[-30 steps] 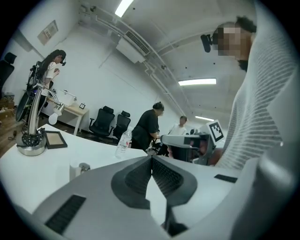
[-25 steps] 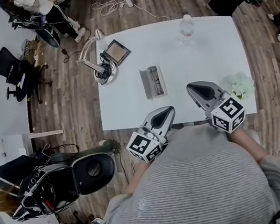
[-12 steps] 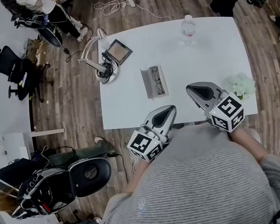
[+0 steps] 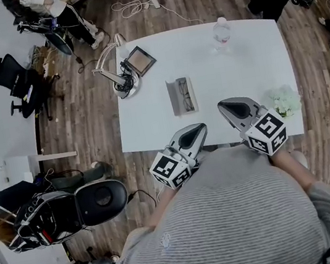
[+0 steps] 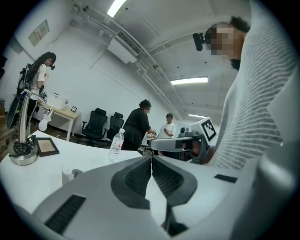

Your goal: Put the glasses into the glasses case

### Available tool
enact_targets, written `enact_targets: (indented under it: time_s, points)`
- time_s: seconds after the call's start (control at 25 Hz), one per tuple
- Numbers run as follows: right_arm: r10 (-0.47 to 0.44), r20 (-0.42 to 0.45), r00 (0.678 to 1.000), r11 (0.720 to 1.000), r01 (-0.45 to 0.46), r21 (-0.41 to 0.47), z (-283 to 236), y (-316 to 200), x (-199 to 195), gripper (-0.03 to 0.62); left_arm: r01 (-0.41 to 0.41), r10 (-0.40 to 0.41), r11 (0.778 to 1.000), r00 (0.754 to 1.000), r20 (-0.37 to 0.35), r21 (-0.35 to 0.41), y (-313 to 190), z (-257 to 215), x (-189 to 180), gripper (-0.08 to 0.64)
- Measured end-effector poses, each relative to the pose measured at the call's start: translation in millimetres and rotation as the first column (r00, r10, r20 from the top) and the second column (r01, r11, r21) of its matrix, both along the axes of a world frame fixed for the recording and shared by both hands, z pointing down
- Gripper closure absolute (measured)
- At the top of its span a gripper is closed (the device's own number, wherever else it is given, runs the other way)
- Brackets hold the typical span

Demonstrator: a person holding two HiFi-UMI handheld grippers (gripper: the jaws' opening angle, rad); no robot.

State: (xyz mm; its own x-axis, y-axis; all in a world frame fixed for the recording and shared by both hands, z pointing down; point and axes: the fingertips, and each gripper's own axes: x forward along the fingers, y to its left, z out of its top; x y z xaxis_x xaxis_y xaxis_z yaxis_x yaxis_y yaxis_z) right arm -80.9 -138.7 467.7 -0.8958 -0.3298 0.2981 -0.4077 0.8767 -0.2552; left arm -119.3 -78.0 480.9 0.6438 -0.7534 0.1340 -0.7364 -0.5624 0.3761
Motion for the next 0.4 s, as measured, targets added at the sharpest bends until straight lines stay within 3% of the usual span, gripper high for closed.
enact_targets:
  time_s: [0.4]
  points:
    - [0.001,-0.002,1.000,1.000,-0.001,-0.004,2.7,-1.4,1.7,0.580,0.023,-0.023,1.000,1.000,-0.003,-0.015,-2.0,4.4,-2.7,0.546]
